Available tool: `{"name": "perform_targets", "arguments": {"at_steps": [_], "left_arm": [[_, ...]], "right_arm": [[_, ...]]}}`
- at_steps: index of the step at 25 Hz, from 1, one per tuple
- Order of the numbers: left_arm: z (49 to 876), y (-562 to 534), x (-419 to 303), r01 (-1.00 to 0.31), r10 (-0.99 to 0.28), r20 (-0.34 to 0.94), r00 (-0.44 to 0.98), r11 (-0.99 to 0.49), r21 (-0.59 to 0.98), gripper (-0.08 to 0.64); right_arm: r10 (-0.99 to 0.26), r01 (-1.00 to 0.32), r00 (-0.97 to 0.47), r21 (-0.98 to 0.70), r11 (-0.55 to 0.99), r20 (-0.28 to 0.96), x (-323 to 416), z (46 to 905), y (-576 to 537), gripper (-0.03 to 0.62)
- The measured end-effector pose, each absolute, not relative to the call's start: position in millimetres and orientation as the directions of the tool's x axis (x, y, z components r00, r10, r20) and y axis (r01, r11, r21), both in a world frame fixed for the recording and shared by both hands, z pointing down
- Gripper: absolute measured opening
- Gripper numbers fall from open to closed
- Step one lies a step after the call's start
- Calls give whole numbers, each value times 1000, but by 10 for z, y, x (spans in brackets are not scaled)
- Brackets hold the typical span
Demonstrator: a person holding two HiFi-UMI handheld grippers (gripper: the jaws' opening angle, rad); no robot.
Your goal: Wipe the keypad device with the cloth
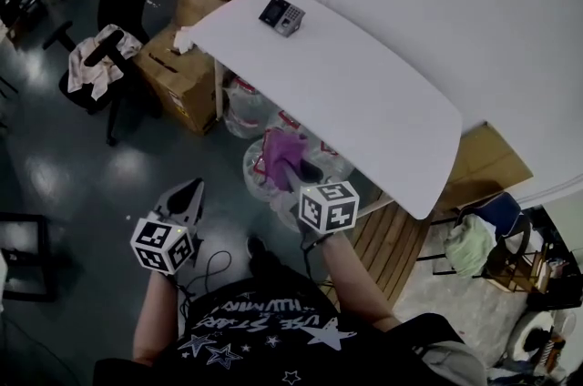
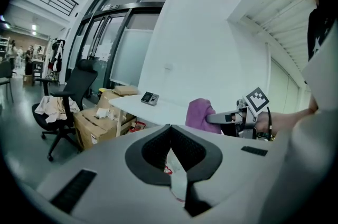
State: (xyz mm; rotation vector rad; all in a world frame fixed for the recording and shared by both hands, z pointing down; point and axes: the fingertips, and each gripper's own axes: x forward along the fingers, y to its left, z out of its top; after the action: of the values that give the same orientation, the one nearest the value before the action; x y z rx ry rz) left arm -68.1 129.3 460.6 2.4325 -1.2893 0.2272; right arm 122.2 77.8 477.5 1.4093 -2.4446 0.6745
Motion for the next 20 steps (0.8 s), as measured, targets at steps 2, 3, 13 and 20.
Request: {"name": "perform_targets", "arguments": {"at_steps": [2, 3, 13, 20], "left_arm": [[4603, 1138, -649, -827, -764, 317, 561, -504, 249, 8], [4599, 1058, -633, -828, -765, 318, 560, -502, 249, 8], [4561, 326, -527, -847, -802, 277, 529, -477, 237, 8], [4520, 127, -573, -845, -804, 268, 531, -479, 236, 8]], "right_arm": [[-750, -861, -508, -278, 427, 423, 1269, 4791, 642, 98], [-750, -861, -508, -281, 424, 424, 1296, 4800, 574, 98], [-751, -863, -504, -281, 419, 427, 1560, 4852, -34, 98], [-752, -859, -510, -287, 423, 417, 1455, 4840, -204, 98]]}}
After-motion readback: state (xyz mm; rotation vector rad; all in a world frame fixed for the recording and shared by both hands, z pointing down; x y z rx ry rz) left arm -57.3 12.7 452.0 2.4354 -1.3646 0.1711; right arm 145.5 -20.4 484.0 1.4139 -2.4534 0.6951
